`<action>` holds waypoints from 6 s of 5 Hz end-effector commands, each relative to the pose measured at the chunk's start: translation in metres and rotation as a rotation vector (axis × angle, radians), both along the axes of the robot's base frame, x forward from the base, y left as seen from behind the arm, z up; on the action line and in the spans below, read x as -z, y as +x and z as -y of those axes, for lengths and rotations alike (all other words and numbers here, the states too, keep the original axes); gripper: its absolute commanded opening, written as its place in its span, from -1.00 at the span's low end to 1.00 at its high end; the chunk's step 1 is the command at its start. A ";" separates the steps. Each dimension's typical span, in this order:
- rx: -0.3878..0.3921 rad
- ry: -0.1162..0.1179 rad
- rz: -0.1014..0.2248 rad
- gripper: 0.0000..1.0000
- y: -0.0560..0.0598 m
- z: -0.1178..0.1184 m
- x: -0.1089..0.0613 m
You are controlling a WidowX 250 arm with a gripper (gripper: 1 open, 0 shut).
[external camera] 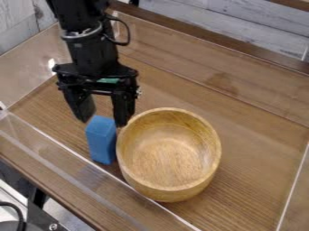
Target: Put the blue block in the brown bowl
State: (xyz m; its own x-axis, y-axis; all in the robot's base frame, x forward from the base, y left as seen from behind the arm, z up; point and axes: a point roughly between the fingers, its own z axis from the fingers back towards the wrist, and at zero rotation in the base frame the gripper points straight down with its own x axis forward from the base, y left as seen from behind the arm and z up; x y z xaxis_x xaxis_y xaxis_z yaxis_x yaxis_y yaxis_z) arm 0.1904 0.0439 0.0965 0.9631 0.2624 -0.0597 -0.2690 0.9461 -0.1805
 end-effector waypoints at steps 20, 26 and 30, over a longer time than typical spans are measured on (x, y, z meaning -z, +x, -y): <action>0.130 0.032 0.023 -1.00 0.016 -0.008 -0.001; 0.176 0.033 0.031 -1.00 0.016 -0.001 -0.019; 0.205 0.034 0.038 -1.00 0.015 0.004 -0.028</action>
State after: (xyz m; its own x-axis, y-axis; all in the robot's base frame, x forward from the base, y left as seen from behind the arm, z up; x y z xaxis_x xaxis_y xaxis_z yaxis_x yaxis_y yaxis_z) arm 0.1962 0.0375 0.1075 0.9936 0.0667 -0.0916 -0.0818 0.9817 -0.1719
